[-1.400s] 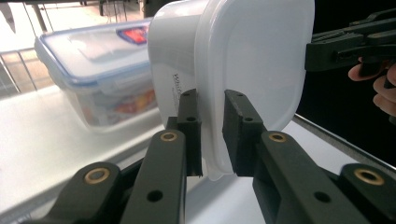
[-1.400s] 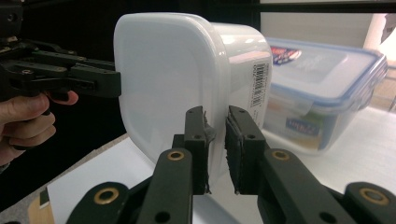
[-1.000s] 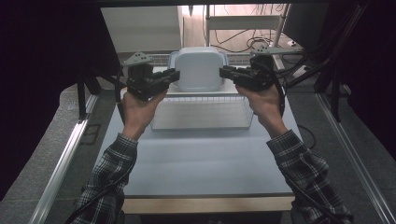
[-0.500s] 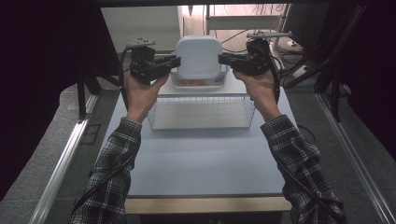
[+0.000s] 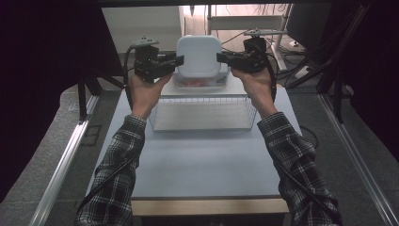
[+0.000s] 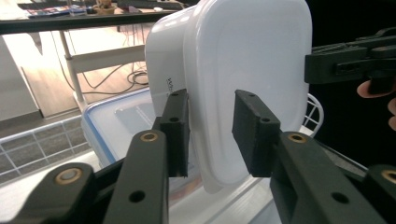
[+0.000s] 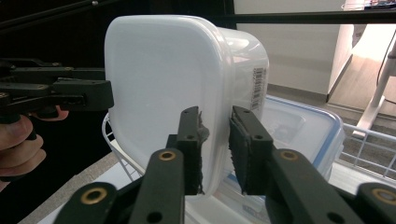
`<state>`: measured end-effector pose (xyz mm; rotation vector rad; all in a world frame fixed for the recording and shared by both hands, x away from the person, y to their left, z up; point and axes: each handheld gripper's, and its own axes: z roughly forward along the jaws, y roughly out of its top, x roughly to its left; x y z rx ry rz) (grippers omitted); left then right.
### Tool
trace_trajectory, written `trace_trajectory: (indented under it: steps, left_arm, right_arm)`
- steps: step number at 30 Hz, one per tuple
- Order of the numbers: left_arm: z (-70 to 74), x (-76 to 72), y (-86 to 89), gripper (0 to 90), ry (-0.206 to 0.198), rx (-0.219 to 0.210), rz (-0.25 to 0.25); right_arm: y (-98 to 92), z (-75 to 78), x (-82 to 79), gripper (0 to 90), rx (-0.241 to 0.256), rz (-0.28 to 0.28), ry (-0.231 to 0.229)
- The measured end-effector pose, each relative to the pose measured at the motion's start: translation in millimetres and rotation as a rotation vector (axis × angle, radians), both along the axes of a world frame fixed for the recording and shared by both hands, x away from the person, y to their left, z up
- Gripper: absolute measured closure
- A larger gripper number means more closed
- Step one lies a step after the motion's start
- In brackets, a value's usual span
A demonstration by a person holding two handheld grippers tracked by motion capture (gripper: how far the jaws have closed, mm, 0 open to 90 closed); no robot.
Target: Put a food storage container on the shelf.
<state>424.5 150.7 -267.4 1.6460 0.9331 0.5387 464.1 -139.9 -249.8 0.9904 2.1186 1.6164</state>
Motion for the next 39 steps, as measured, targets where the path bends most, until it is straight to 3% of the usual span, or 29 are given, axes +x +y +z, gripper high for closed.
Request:
trace_trajectory:
  steps: [9,14,22,28,33,39]
  left_arm:
    - [0.3,7.7,-0.8,58.6,-0.005,-0.013,-0.003]
    - [0.0,13.4,2.1,57.4,-0.002,-0.045,0.006]
    - [0.3,25.6,-0.1,55.8,0.023,-0.037,0.017]
    - [-1.6,31.9,-1.2,51.4,0.034,-0.029,0.037]
    - [-3.6,35.1,-1.9,48.9,0.049,-0.064,0.032]
    - [0.1,39.2,-3.2,41.9,0.055,-0.054,0.079]
  right_arm:
    - [5.8,2.2,5.8,65.7,0.003,-0.016,-0.015]
    - [8.3,2.7,9.2,65.9,0.003,-0.020,-0.023]
    - [11.1,2.8,18.3,64.2,0.000,-0.030,-0.014]
    - [14.0,3.4,22.9,56.3,-0.033,-0.066,-0.028]
    - [13.4,1.9,26.6,56.5,-0.048,-0.078,-0.026]
    - [15.7,2.5,28.1,55.1,-0.063,-0.090,-0.039]
